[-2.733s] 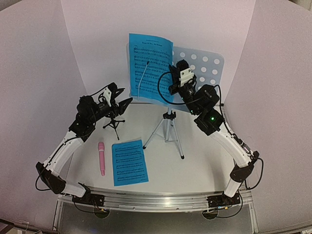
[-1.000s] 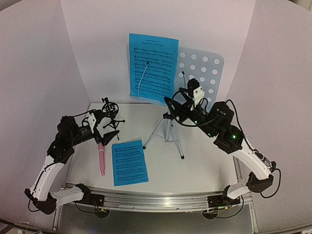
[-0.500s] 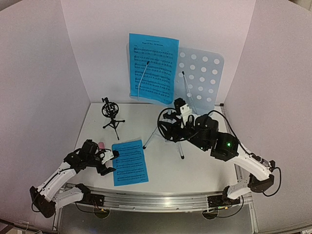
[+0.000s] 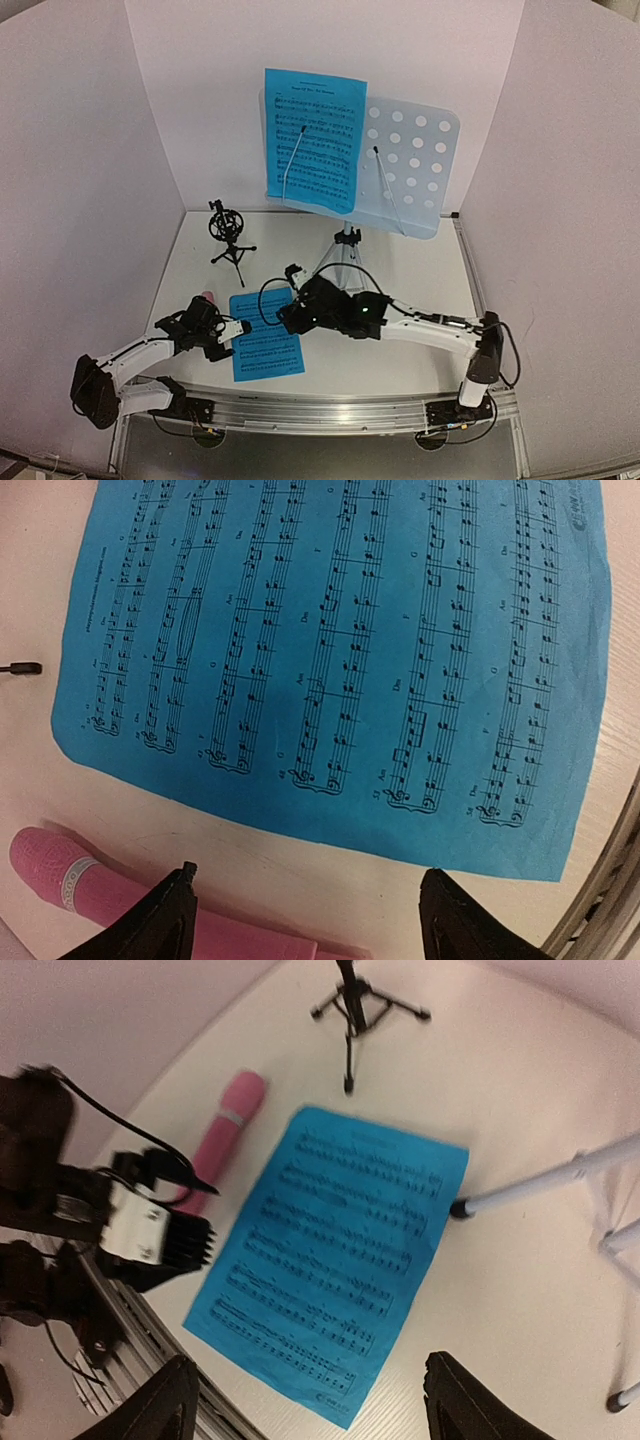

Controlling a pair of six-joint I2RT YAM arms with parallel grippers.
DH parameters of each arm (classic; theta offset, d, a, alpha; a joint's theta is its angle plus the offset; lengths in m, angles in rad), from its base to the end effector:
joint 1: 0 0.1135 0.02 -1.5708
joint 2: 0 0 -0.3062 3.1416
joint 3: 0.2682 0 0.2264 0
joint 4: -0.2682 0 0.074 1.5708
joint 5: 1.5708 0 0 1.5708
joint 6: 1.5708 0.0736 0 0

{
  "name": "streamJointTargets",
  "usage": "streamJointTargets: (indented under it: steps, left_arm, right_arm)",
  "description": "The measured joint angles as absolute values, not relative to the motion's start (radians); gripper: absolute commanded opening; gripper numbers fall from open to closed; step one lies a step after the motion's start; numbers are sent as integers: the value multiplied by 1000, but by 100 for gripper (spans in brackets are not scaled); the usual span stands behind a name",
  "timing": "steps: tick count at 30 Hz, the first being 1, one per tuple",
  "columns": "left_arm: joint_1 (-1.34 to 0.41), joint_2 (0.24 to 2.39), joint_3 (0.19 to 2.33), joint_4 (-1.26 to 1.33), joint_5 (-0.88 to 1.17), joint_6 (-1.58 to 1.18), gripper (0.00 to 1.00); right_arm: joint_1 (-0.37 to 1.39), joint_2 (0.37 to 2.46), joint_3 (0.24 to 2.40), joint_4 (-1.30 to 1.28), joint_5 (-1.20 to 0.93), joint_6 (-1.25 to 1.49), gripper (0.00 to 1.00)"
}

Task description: Set up the instrument practice props

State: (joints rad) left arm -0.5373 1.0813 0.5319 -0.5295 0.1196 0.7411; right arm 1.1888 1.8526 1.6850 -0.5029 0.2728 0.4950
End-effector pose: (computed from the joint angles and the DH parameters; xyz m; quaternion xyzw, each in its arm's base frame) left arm 0.1355 -0.0910 0.1913 0.5893 0.7683 -0.0329 0.2477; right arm 0.1839 0.4045 0.3403 -0.2476 0.8590 0.2400 0.3784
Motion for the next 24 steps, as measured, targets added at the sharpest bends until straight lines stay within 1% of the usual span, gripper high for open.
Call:
streamJointTargets:
  steps: [2,4,7,11,17,24]
  left_arm:
    - [-537,1081,498,-494,122,752,77]
    - [-537,1081,479,-483,140,758,77]
    - [-537,1086,475,-457,175,766,77]
    - [-537,1109,466,-400,198,800,78]
    - [-537,1142,437,-356,219,859,79]
    - [-537,1149,401,-324,252,901,80]
  right_arm:
    - [1190,1922,1683,-511,275,538,75]
    - [1190,1960,1677,-516,290,590,72]
    - [1180,1978,1647,-515,312,693,67]
    - [1133,2015,1624,-513,305,827,66]
    - [1050,2142,1631,-498,216,912,58]
    - [1013,2232,1653,-453,133,945,57]
